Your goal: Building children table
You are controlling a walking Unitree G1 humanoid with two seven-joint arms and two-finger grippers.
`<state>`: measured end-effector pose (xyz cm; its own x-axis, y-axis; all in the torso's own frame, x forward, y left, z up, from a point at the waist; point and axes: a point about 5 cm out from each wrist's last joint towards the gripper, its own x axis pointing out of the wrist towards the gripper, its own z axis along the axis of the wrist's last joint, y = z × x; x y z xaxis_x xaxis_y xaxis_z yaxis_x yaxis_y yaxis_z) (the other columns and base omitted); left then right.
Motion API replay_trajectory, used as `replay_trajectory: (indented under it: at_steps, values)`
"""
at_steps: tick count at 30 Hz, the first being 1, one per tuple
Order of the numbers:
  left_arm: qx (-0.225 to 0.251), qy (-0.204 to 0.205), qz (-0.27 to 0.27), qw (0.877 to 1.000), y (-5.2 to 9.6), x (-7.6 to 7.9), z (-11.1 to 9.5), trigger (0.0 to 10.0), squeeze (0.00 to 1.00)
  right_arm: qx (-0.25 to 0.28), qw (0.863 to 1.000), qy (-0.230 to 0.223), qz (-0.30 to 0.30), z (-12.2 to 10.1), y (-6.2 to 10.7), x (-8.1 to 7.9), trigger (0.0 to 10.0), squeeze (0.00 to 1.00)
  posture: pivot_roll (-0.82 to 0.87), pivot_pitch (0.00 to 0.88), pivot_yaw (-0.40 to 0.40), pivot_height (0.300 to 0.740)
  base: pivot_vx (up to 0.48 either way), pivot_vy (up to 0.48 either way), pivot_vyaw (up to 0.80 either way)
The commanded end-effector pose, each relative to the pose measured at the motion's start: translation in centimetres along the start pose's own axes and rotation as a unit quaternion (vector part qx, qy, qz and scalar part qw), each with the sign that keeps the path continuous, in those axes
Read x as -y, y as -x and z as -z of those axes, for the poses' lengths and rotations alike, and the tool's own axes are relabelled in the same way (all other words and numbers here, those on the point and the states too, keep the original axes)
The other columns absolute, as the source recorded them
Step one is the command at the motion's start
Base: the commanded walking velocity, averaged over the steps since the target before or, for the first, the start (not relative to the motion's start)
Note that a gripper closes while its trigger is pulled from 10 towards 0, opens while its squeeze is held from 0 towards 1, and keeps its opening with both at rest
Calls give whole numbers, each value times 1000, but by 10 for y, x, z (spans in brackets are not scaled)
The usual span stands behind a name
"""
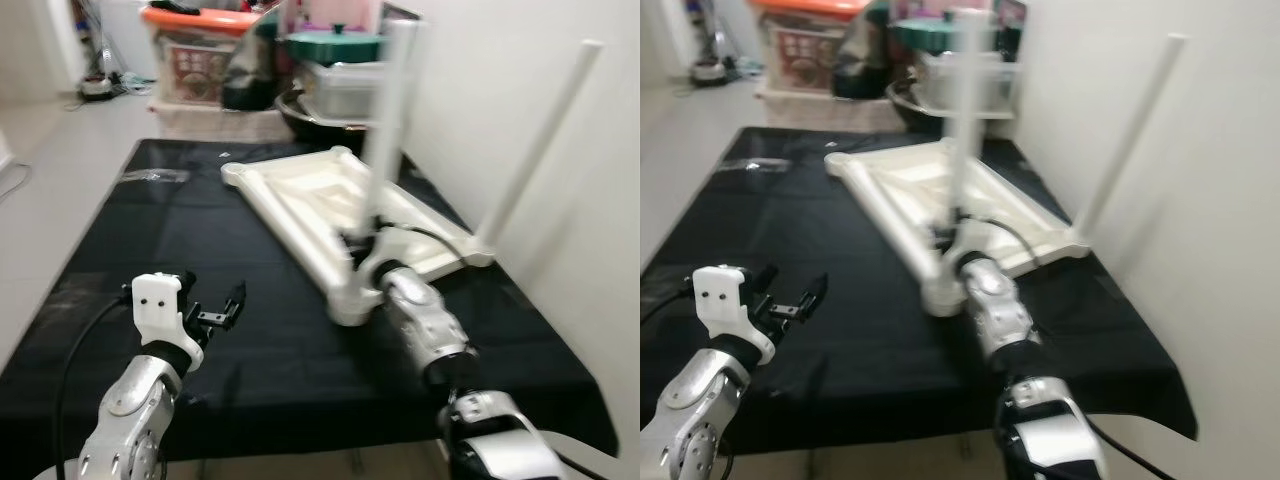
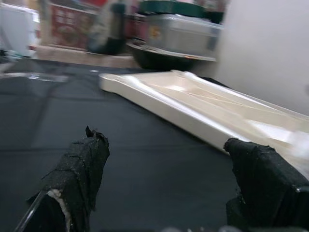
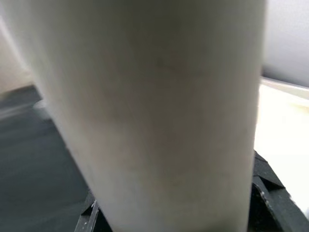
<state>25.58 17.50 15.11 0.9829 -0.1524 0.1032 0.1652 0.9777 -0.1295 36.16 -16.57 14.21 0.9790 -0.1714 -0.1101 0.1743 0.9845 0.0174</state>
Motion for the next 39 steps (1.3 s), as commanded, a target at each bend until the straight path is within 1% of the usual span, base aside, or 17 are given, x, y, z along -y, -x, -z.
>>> replay_trajectory:
  at_steps: [1, 4, 5, 10, 11, 14, 15, 16, 22, 23, 24, 25, 26, 29, 30, 32, 39]
  values:
    - [2, 2, 4, 1000, 0, 2, -1, 10000, 0, -92, 995, 35, 31, 37, 11, 13, 10000, 0, 90, 0, -111, 740, 0, 0, 0]
    - [2, 2, 4, 1000, -1, 2, -1, 10000, 0, -53, 997, 21, -42, 28, 15, -3, 10000, 0, 90, 0, -109, 740, 0, 0, 0]
    - [1, 2, 4, 1000, -1, 2, 0, 10000, 0, -18, 993, -17, -119, 15, 16, -20, 10000, 1000, 88, 0, -105, 740, 0, 0, 0]
    - [0, 1, 4, 1000, -3, 1, 0, 10000, 0, 14, 976, -44, -211, -2, 16, -38, 10000, 1000, 96, 0, -107, 740, 0, 0, 0]
    - [0, 1, 5, 1000, -3, 1, 0, 10000, 0, 42, 949, -68, -304, -18, 17, -53, 10000, 0, 95, 0, -107, 740, 0, 0, 0]
    - [0, 1, 5, 1000, -4, 0, 0, 10000, 0, 85, 849, -66, -517, -43, 35, -76, 10000, 0, 102, 0, -111, 740, 0, 0, 0]
    - [0, 1, 5, 1000, -4, 0, 0, 10000, 0, 85, 849, -66, -517, -43, 35, -76, 10000, 0, 102, 0, -111, 740, 0, 0, 0]
    - [0, 2, 5, 1000, -4, -1, 0, 10000, 0, 79, 792, -49, -603, -45, 49, -82, 10000, 0, 109, 0, -118, 740, 0, 0, 0]
    - [2, 2, 4, 1000, -4, 0, -1, 10000, 0, 27, 734, 17, -679, -14, 76, -97, 10000, 0, 123, 0, -130, 740, 0, 0, 0]
    - [2, 2, 4, 1000, -4, 0, -1, 10000, 0, 27, 734, 17, -679, -14, 76, -97, 10000, 0, 123, 0, -130, 740, 0, 0, 0]
    - [3, 3, 4, 1000, -4, 0, -2, 10000, 0, 21, 751, 35, -659, -4, 74, -102, 4000, 0, 124, 0, -129, 740, 0, 0, 0]
    - [3, 3, 4, 1000, -4, 0, -2, 10000, 0, 21, 751, 35, -659, -4, 74, -102, 4000, 0, 124, 0, -129, 740, 0, 0, 0]
    - [3, 3, 3, 1000, -3, 1, -2, 10000, 0, 5, 801, 57, -596, 7, 63, -105, 0, 0, 124, 0, -128, 740, 0, 0, 0]
    - [3, 3, 3, 1000, -3, 1, -2, 10000, 0, -5, 829, 73, -555, 14, 55, -106, 0, 0, 122, 0, -127, 740, 0, 0, 0]
    - [3, 4, 4, 1000, -2, 2, -2, 10000, 0, -50, 927, 71, -364, 23, 24, -87, 0, 0, 109, 0, -120, 740, 0, 0, 0]
    - [3, 4, 5, 1000, -2, 2, -2, 10000, 0, -70, 970, 44, -229, 25, 8, -62, 0, 0, 103, 0, -119, 740, 0, 0, 0]
    - [4, 5, 6, 1000, -3, 3, -2, 10000, 0, -87, 991, 15, 98, 30, 3, 23, 0, 0, 86, 0, -110, 740, 0, 0, 0]
